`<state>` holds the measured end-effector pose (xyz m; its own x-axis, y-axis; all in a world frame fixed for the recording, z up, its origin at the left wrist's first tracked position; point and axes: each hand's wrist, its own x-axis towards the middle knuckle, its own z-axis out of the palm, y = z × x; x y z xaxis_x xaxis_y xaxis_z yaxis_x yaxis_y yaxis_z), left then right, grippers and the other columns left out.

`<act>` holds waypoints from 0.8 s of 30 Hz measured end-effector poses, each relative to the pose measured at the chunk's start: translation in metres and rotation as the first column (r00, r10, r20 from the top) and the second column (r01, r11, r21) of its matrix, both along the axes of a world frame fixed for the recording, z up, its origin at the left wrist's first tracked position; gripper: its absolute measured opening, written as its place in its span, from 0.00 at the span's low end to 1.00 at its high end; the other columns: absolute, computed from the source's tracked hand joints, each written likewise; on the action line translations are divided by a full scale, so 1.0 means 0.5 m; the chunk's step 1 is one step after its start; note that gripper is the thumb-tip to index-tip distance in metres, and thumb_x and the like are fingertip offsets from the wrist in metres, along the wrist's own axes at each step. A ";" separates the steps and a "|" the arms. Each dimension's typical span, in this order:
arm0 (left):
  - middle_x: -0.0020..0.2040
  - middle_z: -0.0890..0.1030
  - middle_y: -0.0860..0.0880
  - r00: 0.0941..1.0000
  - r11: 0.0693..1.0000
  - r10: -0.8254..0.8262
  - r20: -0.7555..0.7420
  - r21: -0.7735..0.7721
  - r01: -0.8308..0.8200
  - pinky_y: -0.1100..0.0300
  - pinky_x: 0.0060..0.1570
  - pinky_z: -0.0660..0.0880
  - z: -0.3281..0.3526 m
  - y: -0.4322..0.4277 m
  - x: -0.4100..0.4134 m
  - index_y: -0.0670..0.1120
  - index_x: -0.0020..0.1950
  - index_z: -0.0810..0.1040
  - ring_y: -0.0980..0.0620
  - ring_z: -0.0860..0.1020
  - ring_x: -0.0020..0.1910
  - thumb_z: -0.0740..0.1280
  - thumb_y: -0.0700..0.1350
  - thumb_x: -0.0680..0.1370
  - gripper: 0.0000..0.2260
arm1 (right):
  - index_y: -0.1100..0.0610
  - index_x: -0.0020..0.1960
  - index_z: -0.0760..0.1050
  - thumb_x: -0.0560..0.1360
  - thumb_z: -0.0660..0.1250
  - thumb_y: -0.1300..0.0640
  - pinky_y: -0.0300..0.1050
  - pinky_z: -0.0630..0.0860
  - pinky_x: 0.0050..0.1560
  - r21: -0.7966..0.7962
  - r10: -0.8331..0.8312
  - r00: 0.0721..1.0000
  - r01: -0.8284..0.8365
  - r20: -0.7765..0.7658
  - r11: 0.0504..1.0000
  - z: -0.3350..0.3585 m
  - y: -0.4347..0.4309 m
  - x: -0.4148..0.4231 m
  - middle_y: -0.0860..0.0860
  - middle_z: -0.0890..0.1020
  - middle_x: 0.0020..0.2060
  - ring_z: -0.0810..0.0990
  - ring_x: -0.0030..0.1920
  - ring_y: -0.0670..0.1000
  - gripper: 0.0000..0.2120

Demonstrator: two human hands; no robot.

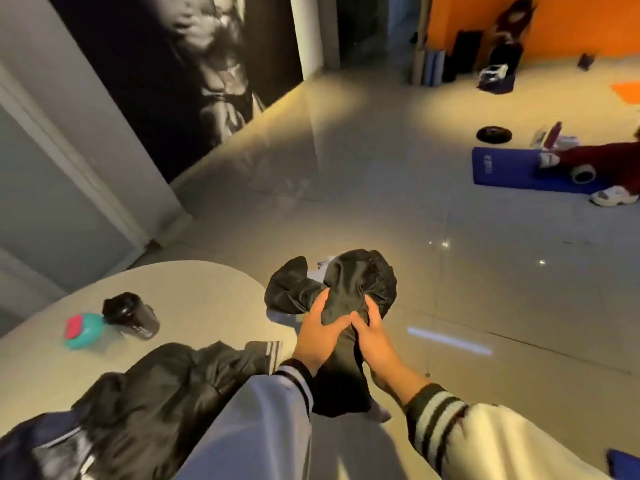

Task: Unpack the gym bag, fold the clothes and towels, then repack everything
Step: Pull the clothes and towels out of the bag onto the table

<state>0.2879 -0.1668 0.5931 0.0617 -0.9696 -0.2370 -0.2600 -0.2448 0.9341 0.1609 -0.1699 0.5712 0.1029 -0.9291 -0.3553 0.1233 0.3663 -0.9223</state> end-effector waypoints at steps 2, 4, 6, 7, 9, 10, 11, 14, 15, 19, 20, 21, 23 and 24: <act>0.69 0.76 0.52 0.999 0.998 0.053 0.003 -0.025 -0.052 0.49 0.70 0.72 0.047 -0.019 0.078 0.59 0.76 0.66 0.52 0.75 0.67 0.73 0.62 0.70 0.36 | 0.42 0.77 0.58 0.84 0.59 0.52 0.50 0.73 0.67 -0.046 0.039 0.999 -0.038 0.011 0.998 0.053 -0.032 0.077 0.48 0.76 0.67 0.77 0.63 0.49 0.24; 0.68 0.76 0.53 0.995 0.994 0.097 0.003 -0.050 -0.096 0.49 0.69 0.73 0.090 -0.032 0.158 0.60 0.76 0.66 0.53 0.76 0.66 0.73 0.59 0.72 0.34 | 0.42 0.76 0.59 0.84 0.58 0.53 0.46 0.74 0.62 -0.083 0.088 0.996 -0.085 0.027 0.993 0.102 -0.058 0.158 0.46 0.77 0.64 0.77 0.60 0.45 0.22; 0.68 0.76 0.52 0.989 0.983 0.147 -0.008 -0.109 -0.147 0.53 0.68 0.73 0.141 -0.038 0.233 0.57 0.77 0.65 0.53 0.76 0.66 0.74 0.52 0.76 0.32 | 0.41 0.75 0.59 0.84 0.59 0.53 0.42 0.74 0.57 -0.128 0.137 0.990 -0.130 0.045 0.983 0.149 -0.079 0.243 0.43 0.78 0.61 0.77 0.58 0.42 0.22; 0.67 0.76 0.52 0.985 0.977 0.172 -0.011 -0.125 -0.172 0.56 0.67 0.73 0.160 -0.044 0.274 0.55 0.78 0.65 0.53 0.76 0.66 0.73 0.49 0.77 0.31 | 0.41 0.75 0.59 0.84 0.59 0.53 0.40 0.74 0.56 -0.148 0.158 0.986 -0.148 0.058 0.978 0.167 -0.089 0.287 0.42 0.78 0.60 0.77 0.57 0.42 0.21; 0.68 0.74 0.51 0.975 0.965 0.221 -0.005 -0.145 -0.219 0.58 0.66 0.72 0.184 -0.051 0.355 0.55 0.78 0.65 0.52 0.75 0.66 0.73 0.48 0.77 0.31 | 0.41 0.75 0.60 0.84 0.59 0.54 0.39 0.74 0.54 -0.173 0.199 0.976 -0.183 0.084 0.968 0.193 -0.103 0.374 0.43 0.78 0.60 0.78 0.57 0.42 0.21; 0.68 0.74 0.50 0.969 0.958 0.246 0.003 -0.153 -0.242 0.55 0.67 0.72 0.189 -0.055 0.396 0.56 0.77 0.66 0.52 0.75 0.66 0.74 0.51 0.75 0.32 | 0.42 0.75 0.60 0.84 0.59 0.54 0.39 0.74 0.55 -0.170 0.214 0.972 -0.195 0.097 0.966 0.197 -0.107 0.415 0.45 0.78 0.61 0.78 0.58 0.43 0.21; 0.68 0.73 0.49 0.962 0.953 0.270 0.031 -0.151 -0.263 0.53 0.69 0.72 0.189 -0.056 0.434 0.58 0.76 0.67 0.51 0.74 0.66 0.73 0.53 0.74 0.32 | 0.42 0.75 0.59 0.84 0.59 0.54 0.41 0.75 0.57 -0.163 0.225 0.968 -0.206 0.110 0.965 0.195 -0.110 0.455 0.47 0.78 0.62 0.78 0.59 0.45 0.22; 0.66 0.72 0.49 0.945 0.950 0.303 0.123 -0.124 -0.288 0.52 0.70 0.70 0.155 -0.051 0.541 0.59 0.75 0.69 0.51 0.73 0.65 0.73 0.55 0.73 0.31 | 0.42 0.75 0.58 0.84 0.59 0.53 0.49 0.76 0.62 -0.111 0.252 0.962 -0.241 0.103 0.964 0.161 -0.105 0.559 0.51 0.78 0.62 0.79 0.59 0.50 0.22; 0.66 0.72 0.49 0.940 0.954 0.297 0.168 -0.101 -0.283 0.52 0.70 0.69 0.128 -0.047 0.572 0.59 0.75 0.70 0.51 0.73 0.65 0.72 0.56 0.73 0.30 | 0.41 0.75 0.57 0.84 0.58 0.52 0.49 0.75 0.61 -0.074 0.254 0.963 -0.248 0.087 0.966 0.140 -0.098 0.586 0.52 0.78 0.62 0.79 0.58 0.51 0.22; 0.63 0.79 0.43 0.897 0.978 0.148 0.417 0.071 -0.194 0.45 0.66 0.73 -0.089 -0.038 0.672 0.50 0.69 0.76 0.44 0.78 0.62 0.62 0.59 0.78 0.23 | 0.42 0.80 0.50 0.85 0.56 0.50 0.52 0.69 0.68 0.104 0.343 0.937 -0.335 -0.062 0.936 0.019 -0.051 0.646 0.54 0.70 0.72 0.72 0.67 0.58 0.26; 0.63 0.79 0.43 0.884 0.977 0.116 0.453 0.111 -0.184 0.46 0.66 0.73 -0.140 -0.029 0.681 0.48 0.68 0.76 0.43 0.78 0.63 0.58 0.56 0.79 0.22 | 0.42 0.80 0.49 0.85 0.55 0.49 0.54 0.69 0.69 0.146 0.375 0.922 -0.359 -0.099 0.922 -0.010 -0.037 0.651 0.55 0.69 0.73 0.70 0.69 0.59 0.27; 0.65 0.78 0.44 0.886 0.966 0.105 0.452 0.165 -0.198 0.47 0.66 0.72 -0.160 -0.010 0.677 0.49 0.68 0.74 0.43 0.76 0.65 0.56 0.55 0.80 0.20 | 0.42 0.81 0.49 0.85 0.56 0.48 0.53 0.70 0.69 0.187 0.408 0.903 -0.381 -0.133 0.905 -0.041 -0.024 0.652 0.55 0.69 0.73 0.71 0.69 0.59 0.28; 0.71 0.74 0.45 0.878 0.963 0.117 0.465 0.164 -0.215 0.49 0.70 0.68 -0.160 0.039 0.657 0.50 0.73 0.71 0.43 0.72 0.71 0.57 0.52 0.83 0.19 | 0.45 0.81 0.51 0.85 0.57 0.51 0.45 0.69 0.65 0.240 0.468 0.865 -0.422 -0.182 0.874 -0.086 0.003 0.647 0.54 0.70 0.72 0.71 0.69 0.57 0.28; 0.74 0.71 0.44 0.868 0.962 0.127 0.480 0.154 -0.226 0.50 0.72 0.65 -0.176 0.056 0.654 0.48 0.76 0.68 0.43 0.69 0.73 0.58 0.49 0.84 0.20 | 0.46 0.80 0.53 0.85 0.58 0.54 0.43 0.68 0.63 0.240 0.480 0.857 -0.434 -0.188 0.868 -0.101 0.014 0.643 0.54 0.70 0.72 0.72 0.67 0.55 0.27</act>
